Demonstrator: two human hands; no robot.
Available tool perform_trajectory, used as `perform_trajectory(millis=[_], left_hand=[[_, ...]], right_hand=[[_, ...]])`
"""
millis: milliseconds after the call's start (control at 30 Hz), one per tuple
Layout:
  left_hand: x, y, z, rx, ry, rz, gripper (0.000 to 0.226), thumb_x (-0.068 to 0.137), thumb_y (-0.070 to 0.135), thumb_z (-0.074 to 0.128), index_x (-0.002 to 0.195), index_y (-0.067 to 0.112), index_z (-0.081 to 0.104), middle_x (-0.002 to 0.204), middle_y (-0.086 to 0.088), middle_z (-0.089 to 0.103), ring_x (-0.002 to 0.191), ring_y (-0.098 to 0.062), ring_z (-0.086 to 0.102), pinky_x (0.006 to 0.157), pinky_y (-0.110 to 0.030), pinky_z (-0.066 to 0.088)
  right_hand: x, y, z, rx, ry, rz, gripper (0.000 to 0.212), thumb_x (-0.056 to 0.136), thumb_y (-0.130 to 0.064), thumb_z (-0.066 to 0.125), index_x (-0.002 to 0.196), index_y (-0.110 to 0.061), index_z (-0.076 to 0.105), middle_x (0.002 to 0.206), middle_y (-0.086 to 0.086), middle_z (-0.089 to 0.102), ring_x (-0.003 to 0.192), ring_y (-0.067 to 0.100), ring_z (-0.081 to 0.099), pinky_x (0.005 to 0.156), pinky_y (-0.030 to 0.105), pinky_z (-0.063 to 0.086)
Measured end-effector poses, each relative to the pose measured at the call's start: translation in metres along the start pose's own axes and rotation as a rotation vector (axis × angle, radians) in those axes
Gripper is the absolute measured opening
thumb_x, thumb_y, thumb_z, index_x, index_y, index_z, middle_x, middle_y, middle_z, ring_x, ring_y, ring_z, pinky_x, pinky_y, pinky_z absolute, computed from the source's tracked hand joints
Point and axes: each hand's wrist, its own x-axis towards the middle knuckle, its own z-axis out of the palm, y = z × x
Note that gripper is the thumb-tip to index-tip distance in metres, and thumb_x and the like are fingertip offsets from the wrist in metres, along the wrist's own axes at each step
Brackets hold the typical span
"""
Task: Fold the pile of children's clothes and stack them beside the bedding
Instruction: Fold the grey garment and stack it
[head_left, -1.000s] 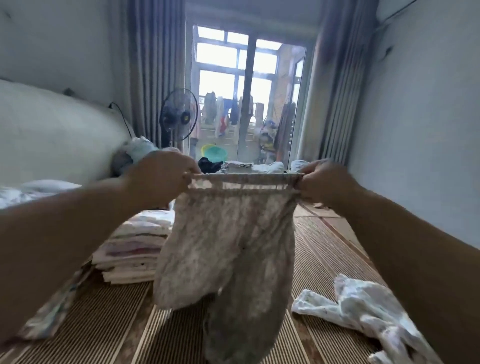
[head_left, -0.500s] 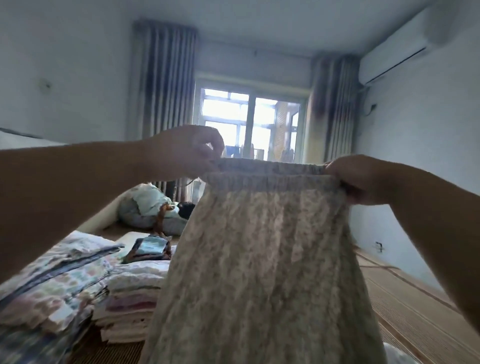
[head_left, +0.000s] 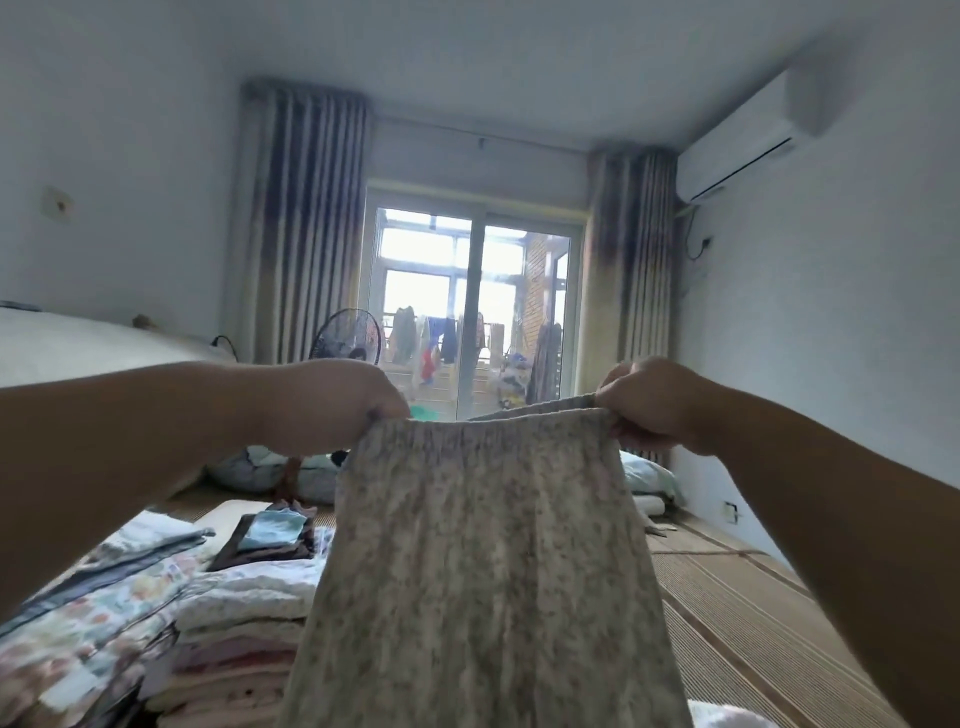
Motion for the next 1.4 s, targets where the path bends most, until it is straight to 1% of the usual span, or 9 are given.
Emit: perform_trajectory(millis=[300,500,633,800,1000,1100,1200,1333,1400], left_hand=[[-0.011,-0.019,-0.014,0.165,0.021,-0.112,0.044,0.063,0.056,0.068,0.039,0.024,0.05,0.044,0.01,0.036,0.044,-0.003,0.035,0.047,-0.015,0.029],[0.0,-0.038,-0.025,0.175,0.386,-0.158,0.056,0.073,0.056,0.071,0.055,0.005,0.057,0.048,0.002,0.046,0.043,-0.006,0.042,0.052,-0.024,0.035],[0.006,-0.036,-0.026,0.169,0.462,-0.142,0.049,0.075,0.05,0.072,0.053,0.008,0.058,0.049,0.002,0.047,0.044,-0.006,0.043,0.053,-0.026,0.037],[0.007,-0.04,-0.027,-0.053,0.441,-0.126,0.039,0.07,0.038,0.081,0.05,0.016,0.057,0.056,-0.002,0.05,0.055,-0.013,0.048,0.059,-0.03,0.04],[0.013,-0.045,-0.032,-0.377,0.447,-0.098,0.029,0.06,0.026,0.086,0.076,0.023,0.062,0.069,0.003,0.057,0.059,-0.014,0.053,0.051,-0.028,0.045],[0.016,-0.051,-0.033,-0.391,0.466,-0.143,0.037,0.062,0.029,0.084,0.095,0.032,0.066,0.097,-0.003,0.062,0.085,-0.025,0.066,0.079,-0.043,0.057],[0.025,-0.047,-0.018,-0.187,0.51,-0.23,0.008,0.075,0.028,0.078,0.081,0.024,0.074,0.088,-0.005,0.071,0.086,-0.027,0.069,0.077,-0.04,0.057],[0.052,-0.02,0.006,0.025,0.598,-0.54,0.038,0.076,0.041,0.071,0.087,0.005,0.067,0.077,-0.001,0.064,0.068,-0.015,0.058,0.053,-0.027,0.045],[0.066,-0.004,0.017,-0.135,0.499,-0.576,0.027,0.084,0.032,0.066,0.081,0.006,0.057,0.078,-0.002,0.056,0.074,-0.019,0.056,0.07,-0.034,0.053]], right_hand=[[-0.014,0.003,-0.001,0.276,-0.348,-0.155,0.038,0.092,0.005,0.047,0.086,-0.016,0.078,0.07,0.013,0.052,0.047,0.014,0.037,0.041,0.022,0.037],[-0.016,0.001,-0.003,0.53,-0.451,-0.173,0.03,0.084,0.005,0.054,0.086,-0.012,0.079,0.07,0.013,0.062,0.049,0.017,0.048,0.047,0.024,0.046],[-0.012,-0.002,0.006,0.148,-0.424,-0.124,0.035,0.091,-0.005,0.053,0.063,-0.007,0.075,0.08,0.025,0.068,0.062,0.026,0.068,0.072,0.037,0.057],[-0.007,0.003,0.011,-0.297,-0.142,-0.293,0.034,0.077,-0.041,0.072,0.069,-0.009,0.065,0.067,0.003,0.063,0.066,0.013,0.061,0.065,0.027,0.047],[0.006,-0.016,0.011,0.179,0.119,-0.323,0.023,0.074,-0.023,0.08,0.08,-0.015,0.06,0.084,0.0,0.06,0.073,0.015,0.058,0.058,0.022,0.049],[0.014,-0.023,0.009,0.167,0.013,-0.262,0.031,0.074,-0.023,0.081,0.1,-0.017,0.066,0.101,0.002,0.064,0.088,0.016,0.063,0.07,0.029,0.055],[0.02,-0.024,0.022,0.004,0.137,-0.186,0.023,0.072,-0.025,0.081,0.081,-0.007,0.07,0.086,0.008,0.069,0.072,0.015,0.062,0.061,0.027,0.051],[0.023,-0.028,0.059,0.191,0.28,-0.015,0.041,0.066,-0.034,0.083,0.083,0.001,0.069,0.088,0.014,0.071,0.083,0.026,0.068,0.079,0.042,0.057],[0.02,-0.03,0.075,0.352,0.254,0.021,0.046,0.065,-0.034,0.085,0.087,0.004,0.069,0.089,0.019,0.071,0.086,0.032,0.069,0.081,0.048,0.056]])
